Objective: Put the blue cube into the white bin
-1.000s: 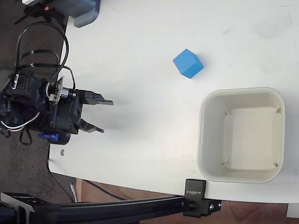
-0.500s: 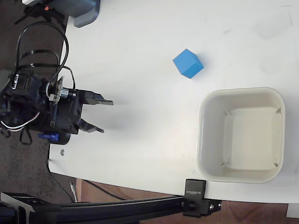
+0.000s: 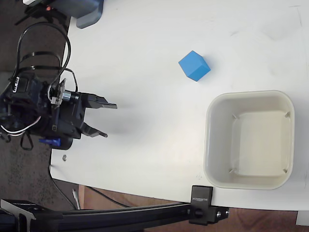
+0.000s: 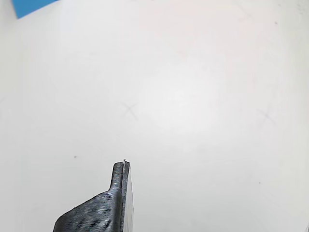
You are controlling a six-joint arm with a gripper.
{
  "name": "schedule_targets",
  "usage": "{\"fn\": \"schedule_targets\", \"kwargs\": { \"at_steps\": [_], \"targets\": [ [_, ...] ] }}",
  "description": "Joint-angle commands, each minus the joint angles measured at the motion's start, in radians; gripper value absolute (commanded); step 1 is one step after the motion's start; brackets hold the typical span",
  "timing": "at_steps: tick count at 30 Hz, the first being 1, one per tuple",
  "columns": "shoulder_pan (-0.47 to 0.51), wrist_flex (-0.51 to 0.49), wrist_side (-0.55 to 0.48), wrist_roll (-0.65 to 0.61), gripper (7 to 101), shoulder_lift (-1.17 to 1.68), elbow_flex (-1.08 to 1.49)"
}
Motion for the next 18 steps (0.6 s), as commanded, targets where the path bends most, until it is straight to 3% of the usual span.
{"fn": "schedule_targets", "kwargs": {
  "at_steps": [1, 10, 18],
  "targets": [
    [0.0, -0.003, -0.063, -0.018, 100.3, 0.005, -0.13],
    [0.031, -0.031, -0.206, -0.138, 100.3, -0.425, -0.482],
    [0.035, -0.098, -0.265, -0.181, 100.0, -0.663, -0.62]
  ]
}}
